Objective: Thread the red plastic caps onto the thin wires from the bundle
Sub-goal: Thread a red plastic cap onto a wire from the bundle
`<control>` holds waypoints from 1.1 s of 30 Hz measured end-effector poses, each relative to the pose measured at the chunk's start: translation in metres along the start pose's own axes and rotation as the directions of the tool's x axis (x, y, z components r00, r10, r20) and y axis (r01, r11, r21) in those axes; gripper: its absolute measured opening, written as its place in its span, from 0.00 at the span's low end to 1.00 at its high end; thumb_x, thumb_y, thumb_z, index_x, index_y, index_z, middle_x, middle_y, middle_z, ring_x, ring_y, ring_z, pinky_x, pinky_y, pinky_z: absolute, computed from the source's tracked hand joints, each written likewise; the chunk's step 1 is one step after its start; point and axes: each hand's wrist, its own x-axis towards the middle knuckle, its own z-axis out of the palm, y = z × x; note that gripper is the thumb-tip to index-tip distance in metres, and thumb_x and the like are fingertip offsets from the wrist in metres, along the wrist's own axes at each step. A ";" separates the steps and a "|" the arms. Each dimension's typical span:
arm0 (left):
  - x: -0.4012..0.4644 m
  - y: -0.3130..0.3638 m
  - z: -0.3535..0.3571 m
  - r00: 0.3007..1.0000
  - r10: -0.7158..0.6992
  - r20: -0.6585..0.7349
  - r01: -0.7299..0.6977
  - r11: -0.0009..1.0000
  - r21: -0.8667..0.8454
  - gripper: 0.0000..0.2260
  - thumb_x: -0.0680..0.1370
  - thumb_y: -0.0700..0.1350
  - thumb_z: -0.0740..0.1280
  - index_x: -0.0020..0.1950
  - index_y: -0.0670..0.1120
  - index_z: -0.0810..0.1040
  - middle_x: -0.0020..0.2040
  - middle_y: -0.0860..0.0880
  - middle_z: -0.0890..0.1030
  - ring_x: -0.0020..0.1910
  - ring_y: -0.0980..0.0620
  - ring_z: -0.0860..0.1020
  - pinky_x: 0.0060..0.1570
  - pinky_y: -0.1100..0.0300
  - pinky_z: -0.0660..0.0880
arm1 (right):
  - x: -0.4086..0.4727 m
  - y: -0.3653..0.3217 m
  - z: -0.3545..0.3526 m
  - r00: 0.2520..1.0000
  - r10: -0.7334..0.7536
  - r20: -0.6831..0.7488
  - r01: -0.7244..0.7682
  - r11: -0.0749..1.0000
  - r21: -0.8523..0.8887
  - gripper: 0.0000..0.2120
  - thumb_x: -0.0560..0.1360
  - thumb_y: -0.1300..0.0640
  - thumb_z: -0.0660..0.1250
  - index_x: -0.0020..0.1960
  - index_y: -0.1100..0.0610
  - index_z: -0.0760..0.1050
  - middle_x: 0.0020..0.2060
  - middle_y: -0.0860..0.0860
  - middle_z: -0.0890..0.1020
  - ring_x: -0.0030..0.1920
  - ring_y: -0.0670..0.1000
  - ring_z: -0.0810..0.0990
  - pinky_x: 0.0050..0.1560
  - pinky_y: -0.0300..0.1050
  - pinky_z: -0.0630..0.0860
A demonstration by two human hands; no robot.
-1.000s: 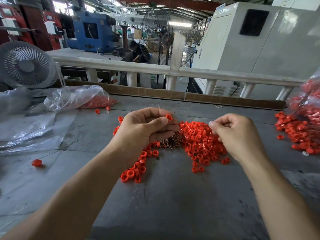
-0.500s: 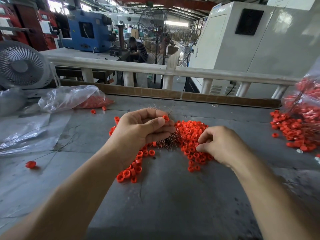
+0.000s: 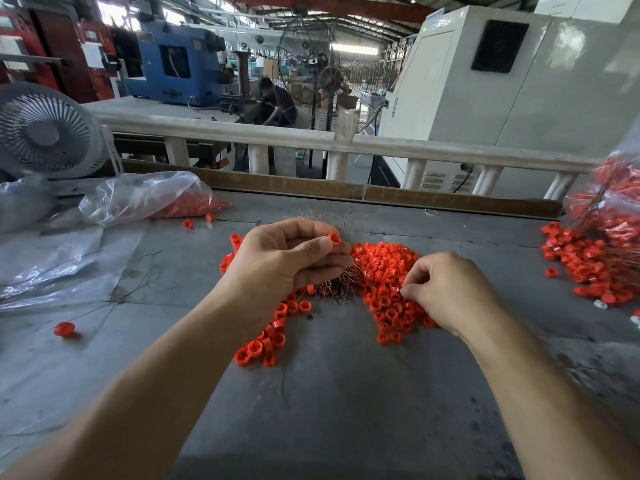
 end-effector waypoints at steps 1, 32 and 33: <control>0.000 0.000 0.000 1.000 0.000 -0.001 0.000 1.000 0.004 0.12 0.73 0.39 0.70 0.55 0.37 0.80 0.51 0.37 0.86 0.53 0.42 0.86 0.47 0.58 0.83 | -0.001 -0.001 0.000 1.000 -0.005 -0.005 0.005 1.000 -0.021 0.10 0.73 0.53 0.77 0.34 0.47 0.80 0.35 0.42 0.82 0.40 0.46 0.80 0.41 0.46 0.78; -0.001 -0.004 0.005 0.997 0.065 0.047 -0.070 0.993 0.094 0.08 0.79 0.37 0.69 0.57 0.37 0.80 0.50 0.37 0.86 0.52 0.42 0.86 0.50 0.56 0.83 | -0.029 -0.046 0.000 0.898 -0.337 -0.282 0.423 0.485 0.765 0.04 0.76 0.55 0.74 0.49 0.48 0.85 0.42 0.47 0.87 0.42 0.46 0.85 0.43 0.36 0.79; -0.001 -0.004 0.005 0.996 0.075 0.042 -0.079 0.992 0.101 0.08 0.79 0.36 0.69 0.57 0.37 0.80 0.49 0.37 0.86 0.51 0.42 0.86 0.50 0.57 0.83 | -0.029 -0.047 -0.001 0.887 -0.351 -0.299 0.448 0.499 0.742 0.04 0.77 0.55 0.73 0.49 0.47 0.85 0.43 0.46 0.87 0.44 0.46 0.85 0.45 0.37 0.79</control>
